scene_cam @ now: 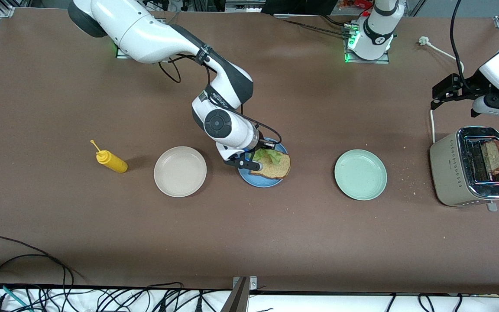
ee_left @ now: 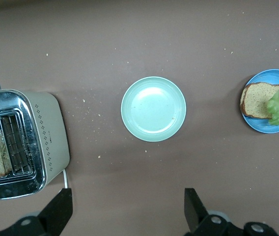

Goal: Make sandwich in blue plate with both arms
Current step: 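Lower the lettuce onto the bread and open the right gripper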

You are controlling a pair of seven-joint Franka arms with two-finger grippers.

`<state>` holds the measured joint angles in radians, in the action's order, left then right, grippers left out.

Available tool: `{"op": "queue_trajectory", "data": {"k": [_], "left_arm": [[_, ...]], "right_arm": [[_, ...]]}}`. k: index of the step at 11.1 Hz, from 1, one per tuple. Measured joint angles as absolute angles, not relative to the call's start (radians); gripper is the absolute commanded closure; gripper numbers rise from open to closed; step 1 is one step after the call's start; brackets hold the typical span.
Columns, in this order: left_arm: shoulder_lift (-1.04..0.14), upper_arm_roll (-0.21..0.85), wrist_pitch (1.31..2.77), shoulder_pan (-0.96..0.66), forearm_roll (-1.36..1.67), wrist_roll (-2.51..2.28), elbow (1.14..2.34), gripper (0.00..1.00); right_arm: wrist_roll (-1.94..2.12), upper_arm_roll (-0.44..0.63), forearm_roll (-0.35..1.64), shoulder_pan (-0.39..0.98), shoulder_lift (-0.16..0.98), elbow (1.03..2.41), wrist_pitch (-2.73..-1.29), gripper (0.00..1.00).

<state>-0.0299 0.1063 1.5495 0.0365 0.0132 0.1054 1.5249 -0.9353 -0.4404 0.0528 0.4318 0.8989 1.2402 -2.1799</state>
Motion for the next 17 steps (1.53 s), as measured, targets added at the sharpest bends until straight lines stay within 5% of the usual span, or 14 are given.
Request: {"op": "queue_trajectory", "data": {"k": [4, 9, 13, 17], "left_arm": [[-0.03, 0.106, 1.549, 0.037, 0.013, 0.105, 1.525, 0.0], [-0.03, 0.106, 1.547, 0.037, 0.013, 0.105, 1.525, 0.0], [-0.03, 0.106, 1.546, 0.037, 0.013, 0.105, 1.525, 0.0], [-0.03, 0.106, 1.546, 0.037, 0.013, 0.105, 1.525, 0.0]], "right_arm": [[-0.956, -0.511, 0.054, 0.384, 0.896, 1.203, -2.125, 1.0], [-0.961, -0.511, 0.054, 0.394, 0.961, 1.205, -2.233, 1.0], [-0.963, -0.513, 0.054, 0.397, 0.974, 1.204, -2.264, 0.43], [-0.964, -0.512, 0.054, 0.394, 0.974, 1.204, -2.267, 0.29]]}}
